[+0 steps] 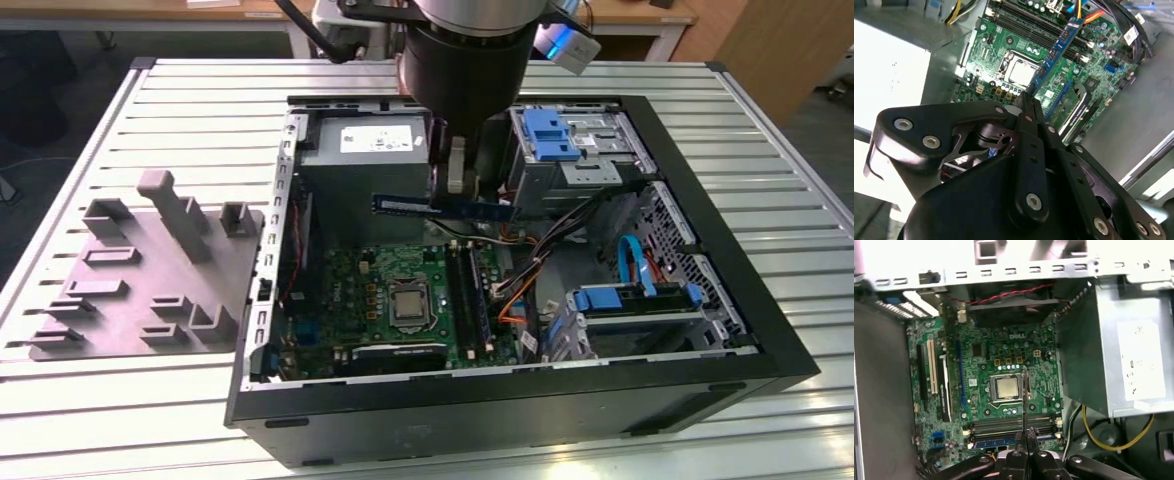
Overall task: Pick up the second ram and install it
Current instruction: 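Insert the second ram into the second slot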
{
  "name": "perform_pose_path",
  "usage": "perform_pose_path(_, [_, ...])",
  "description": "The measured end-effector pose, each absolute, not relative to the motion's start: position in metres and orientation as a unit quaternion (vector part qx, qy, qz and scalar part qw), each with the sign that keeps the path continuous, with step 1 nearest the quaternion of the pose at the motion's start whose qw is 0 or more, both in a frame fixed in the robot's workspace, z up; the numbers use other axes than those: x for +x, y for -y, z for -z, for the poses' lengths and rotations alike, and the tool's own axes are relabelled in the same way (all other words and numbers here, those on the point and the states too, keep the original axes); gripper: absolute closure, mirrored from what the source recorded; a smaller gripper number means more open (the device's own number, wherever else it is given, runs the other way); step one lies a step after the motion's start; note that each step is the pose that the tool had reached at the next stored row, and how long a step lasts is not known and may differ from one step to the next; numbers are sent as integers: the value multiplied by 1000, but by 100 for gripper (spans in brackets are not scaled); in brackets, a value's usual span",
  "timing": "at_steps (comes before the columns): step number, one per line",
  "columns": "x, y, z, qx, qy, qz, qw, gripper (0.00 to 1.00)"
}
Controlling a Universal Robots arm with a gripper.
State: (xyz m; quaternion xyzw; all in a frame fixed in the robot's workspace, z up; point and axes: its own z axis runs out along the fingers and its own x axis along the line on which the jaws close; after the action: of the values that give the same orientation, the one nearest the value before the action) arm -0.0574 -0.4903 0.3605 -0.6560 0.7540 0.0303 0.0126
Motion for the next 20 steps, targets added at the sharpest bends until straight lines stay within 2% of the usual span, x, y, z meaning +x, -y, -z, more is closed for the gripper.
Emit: perform_pose_path(20, [-57,490,-354,-509,-860,-28,18,89])
